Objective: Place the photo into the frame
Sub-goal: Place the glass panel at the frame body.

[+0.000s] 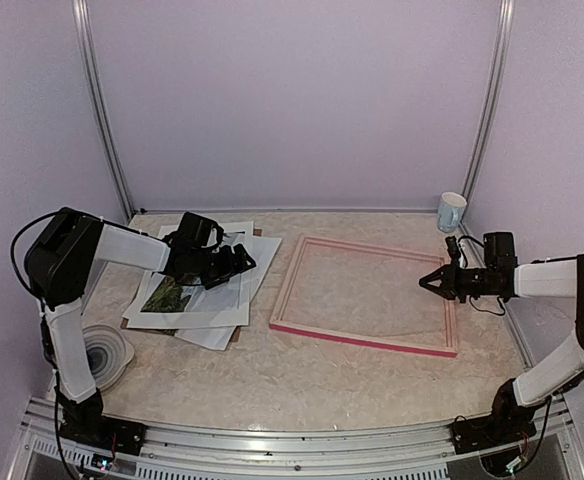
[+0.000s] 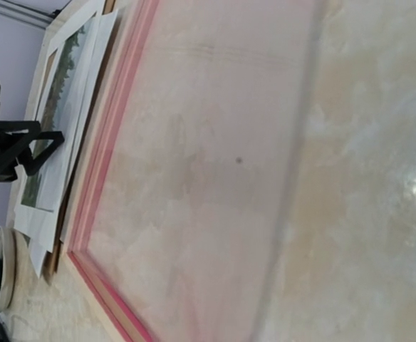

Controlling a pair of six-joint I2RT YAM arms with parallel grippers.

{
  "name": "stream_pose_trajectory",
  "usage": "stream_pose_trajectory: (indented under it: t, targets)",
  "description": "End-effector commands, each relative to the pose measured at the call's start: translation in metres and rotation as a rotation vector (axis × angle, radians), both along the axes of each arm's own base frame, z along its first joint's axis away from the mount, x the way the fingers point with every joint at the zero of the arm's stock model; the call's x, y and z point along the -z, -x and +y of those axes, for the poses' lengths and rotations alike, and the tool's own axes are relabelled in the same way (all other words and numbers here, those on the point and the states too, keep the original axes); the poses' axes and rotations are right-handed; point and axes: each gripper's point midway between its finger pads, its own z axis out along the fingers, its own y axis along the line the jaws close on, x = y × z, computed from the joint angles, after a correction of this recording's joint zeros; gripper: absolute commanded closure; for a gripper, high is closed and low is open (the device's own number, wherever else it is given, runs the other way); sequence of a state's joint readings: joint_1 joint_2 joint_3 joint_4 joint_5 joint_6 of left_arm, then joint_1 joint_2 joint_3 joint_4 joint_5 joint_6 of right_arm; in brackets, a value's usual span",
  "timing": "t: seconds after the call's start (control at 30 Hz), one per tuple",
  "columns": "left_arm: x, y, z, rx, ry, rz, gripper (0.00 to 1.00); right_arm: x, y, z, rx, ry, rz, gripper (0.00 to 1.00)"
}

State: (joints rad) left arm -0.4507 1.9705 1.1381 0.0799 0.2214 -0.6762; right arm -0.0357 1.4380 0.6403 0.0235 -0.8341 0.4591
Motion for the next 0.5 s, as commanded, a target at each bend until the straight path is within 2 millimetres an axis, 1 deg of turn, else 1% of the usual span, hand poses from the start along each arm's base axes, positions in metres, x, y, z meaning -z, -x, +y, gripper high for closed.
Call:
stream_pose_trajectory:
  t: [0.0, 0.27, 0.37, 0.47]
  targets:
    - [-0.001, 0.002, -0.003, 0.01, -0.002, 0.016, 0.05, -0.008, -0.002, -0.002, -0.01, -0.001, -0.002, 0.94]
    - [-0.002, 0.002, -0.004, 0.009, -0.004, 0.013, 0.05, -0.011, -0.003, -0.005, -0.007, 0.031, 0.006, 0.94]
    - [-0.002, 0.002, -0.004, 0.011, -0.003, 0.014, 0.05, -0.016, -0.005, -0.008, 0.002, 0.054, -0.007, 0.94]
    - [-0.001, 0.003, -0.004, 0.012, -0.003, 0.016, 0.05, -0.021, -0.005, -0.007, -0.007, 0.05, -0.013, 0.93]
